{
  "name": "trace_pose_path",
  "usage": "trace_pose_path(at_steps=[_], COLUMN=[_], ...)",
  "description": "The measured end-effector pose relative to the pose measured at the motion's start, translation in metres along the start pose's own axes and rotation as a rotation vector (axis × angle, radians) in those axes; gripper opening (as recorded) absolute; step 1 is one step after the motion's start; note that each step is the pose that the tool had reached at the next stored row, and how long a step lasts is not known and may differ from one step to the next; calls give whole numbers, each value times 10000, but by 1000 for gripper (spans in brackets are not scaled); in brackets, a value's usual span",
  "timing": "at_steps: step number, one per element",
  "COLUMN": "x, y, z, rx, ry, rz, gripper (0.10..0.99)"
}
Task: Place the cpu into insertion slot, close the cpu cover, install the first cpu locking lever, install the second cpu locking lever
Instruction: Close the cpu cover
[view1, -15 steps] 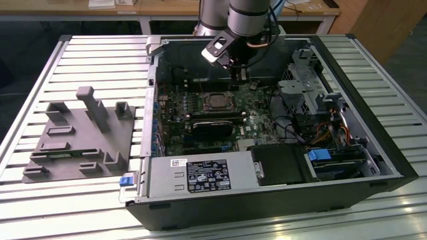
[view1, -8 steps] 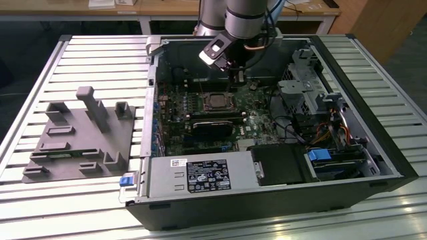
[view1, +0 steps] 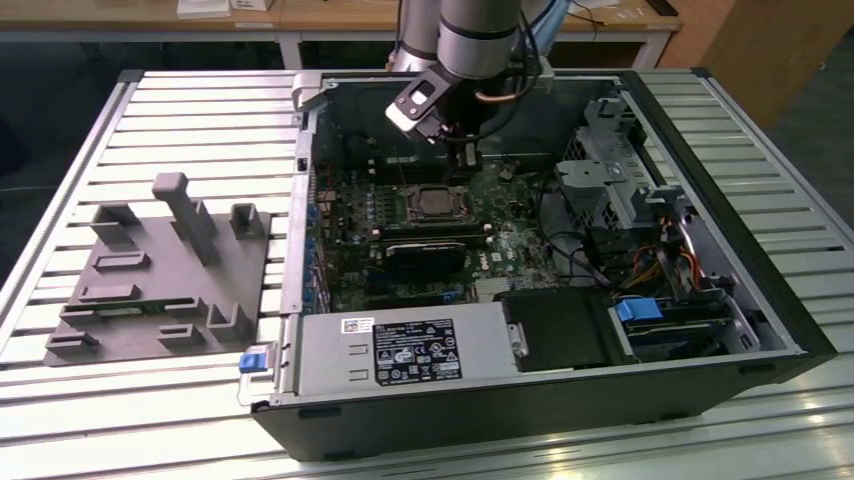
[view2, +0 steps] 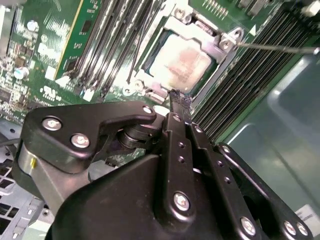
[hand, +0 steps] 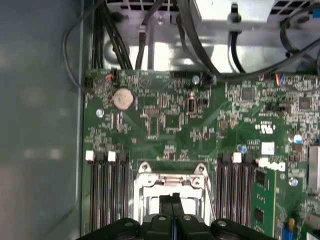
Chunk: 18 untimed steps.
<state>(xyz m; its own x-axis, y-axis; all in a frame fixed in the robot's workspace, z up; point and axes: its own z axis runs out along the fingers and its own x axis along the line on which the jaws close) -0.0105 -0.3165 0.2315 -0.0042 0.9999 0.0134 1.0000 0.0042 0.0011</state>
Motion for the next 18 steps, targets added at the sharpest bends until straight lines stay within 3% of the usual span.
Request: trace_pose_path(at_steps=[7,18], x=[1,1], y=[-126,-174], z=[2,2], rx=[0,0], ry=[1,0], rz=[0,0], gripper=[118,118])
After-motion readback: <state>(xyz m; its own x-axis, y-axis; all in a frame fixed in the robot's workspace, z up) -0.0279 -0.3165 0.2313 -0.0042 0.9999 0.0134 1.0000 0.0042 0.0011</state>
